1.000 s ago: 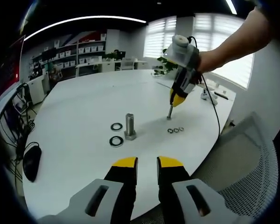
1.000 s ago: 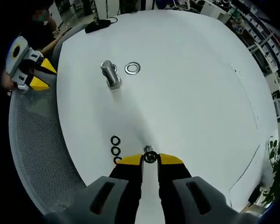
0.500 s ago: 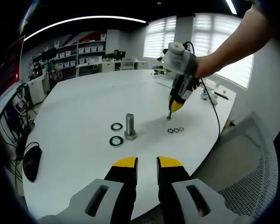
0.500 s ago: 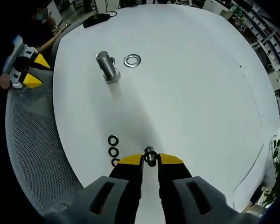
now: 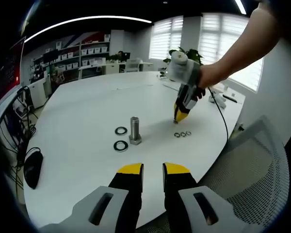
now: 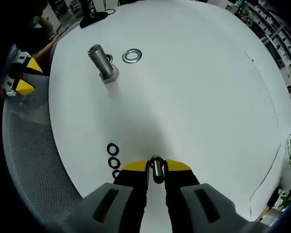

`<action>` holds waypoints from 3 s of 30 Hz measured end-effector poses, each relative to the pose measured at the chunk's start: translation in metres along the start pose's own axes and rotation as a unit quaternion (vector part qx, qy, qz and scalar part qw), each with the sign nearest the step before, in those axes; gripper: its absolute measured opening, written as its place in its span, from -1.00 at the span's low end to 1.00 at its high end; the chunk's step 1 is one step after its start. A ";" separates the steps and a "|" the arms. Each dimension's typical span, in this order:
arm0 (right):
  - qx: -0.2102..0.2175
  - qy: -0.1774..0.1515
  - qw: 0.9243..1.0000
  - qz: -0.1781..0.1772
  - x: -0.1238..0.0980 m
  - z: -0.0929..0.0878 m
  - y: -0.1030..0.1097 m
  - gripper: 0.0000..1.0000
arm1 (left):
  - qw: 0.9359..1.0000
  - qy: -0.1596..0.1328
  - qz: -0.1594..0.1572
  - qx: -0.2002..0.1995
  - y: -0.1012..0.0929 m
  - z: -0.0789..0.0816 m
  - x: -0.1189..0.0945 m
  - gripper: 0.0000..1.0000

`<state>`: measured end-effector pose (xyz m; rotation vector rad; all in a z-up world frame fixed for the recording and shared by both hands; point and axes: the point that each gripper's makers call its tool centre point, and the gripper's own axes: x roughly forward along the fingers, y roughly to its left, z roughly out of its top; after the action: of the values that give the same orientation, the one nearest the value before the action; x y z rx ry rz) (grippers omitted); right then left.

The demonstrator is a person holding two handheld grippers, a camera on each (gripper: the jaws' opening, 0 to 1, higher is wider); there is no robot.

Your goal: Place the washer onto the threaded stud by aligning its center hole with the stud, sliding it down to the base, and recovering from edge contact or off-axis alignment until the washer reaches the visible bottom stop.

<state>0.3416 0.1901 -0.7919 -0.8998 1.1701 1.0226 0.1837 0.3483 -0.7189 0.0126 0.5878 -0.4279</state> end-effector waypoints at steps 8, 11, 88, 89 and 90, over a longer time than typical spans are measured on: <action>0.007 -0.005 1.000 0.001 -0.001 0.000 -0.002 -0.63 | 1.000 0.004 -0.001 0.001 0.000 -0.001 0.001 -0.73; 0.009 -0.010 1.000 0.000 -0.004 -0.001 -0.004 -0.62 | 1.000 0.003 0.000 0.001 0.000 -0.001 0.001 -0.73; -0.058 -0.005 0.998 0.014 0.004 -0.027 0.059 -0.66 | 1.000 0.005 0.004 0.005 0.002 -0.001 0.002 -0.75; -0.064 -0.004 0.998 0.013 0.004 -0.027 0.059 -0.67 | 1.000 0.005 0.004 0.005 0.002 -0.001 0.002 -0.75; -0.066 -0.002 0.998 0.014 0.004 -0.027 0.059 -0.67 | 1.000 0.005 0.004 0.005 0.002 0.000 0.001 -0.75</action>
<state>0.2781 0.1826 -0.8024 -0.9871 1.1229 1.1342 0.1854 0.3497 -0.7203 0.0276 0.5952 -0.4229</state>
